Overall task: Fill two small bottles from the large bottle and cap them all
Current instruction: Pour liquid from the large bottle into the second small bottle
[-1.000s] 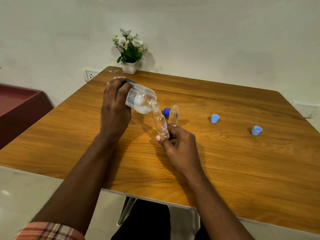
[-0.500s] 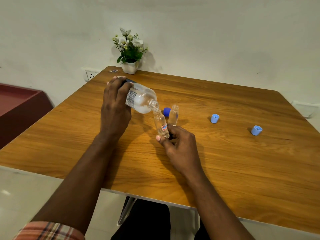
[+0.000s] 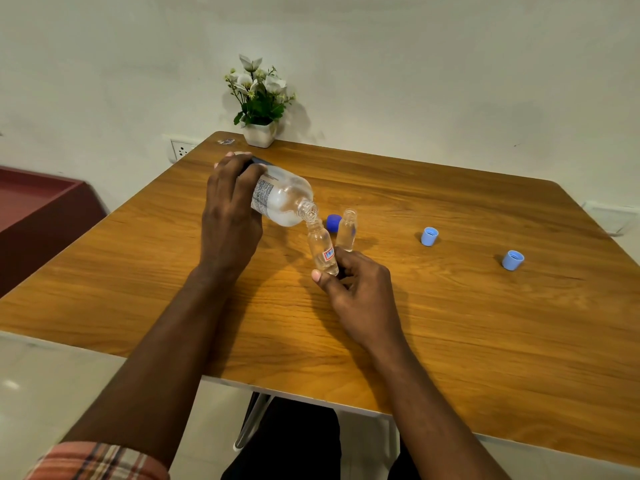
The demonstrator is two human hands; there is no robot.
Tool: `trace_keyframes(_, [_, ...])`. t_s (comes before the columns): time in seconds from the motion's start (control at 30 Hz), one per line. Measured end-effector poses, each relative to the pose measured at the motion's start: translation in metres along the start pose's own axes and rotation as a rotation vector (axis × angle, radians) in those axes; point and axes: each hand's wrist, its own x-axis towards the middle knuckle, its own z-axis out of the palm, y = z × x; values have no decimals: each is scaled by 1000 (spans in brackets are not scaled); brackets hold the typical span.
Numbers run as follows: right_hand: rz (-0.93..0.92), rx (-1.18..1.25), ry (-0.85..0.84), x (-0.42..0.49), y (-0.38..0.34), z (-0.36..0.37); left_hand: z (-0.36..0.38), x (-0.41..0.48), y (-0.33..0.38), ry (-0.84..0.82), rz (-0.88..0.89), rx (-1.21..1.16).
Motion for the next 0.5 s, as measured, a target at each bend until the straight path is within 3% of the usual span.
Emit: trace_keyframes(0.5, [-1, 8, 7, -1, -1, 0, 0, 0, 2, 1, -1, -3])
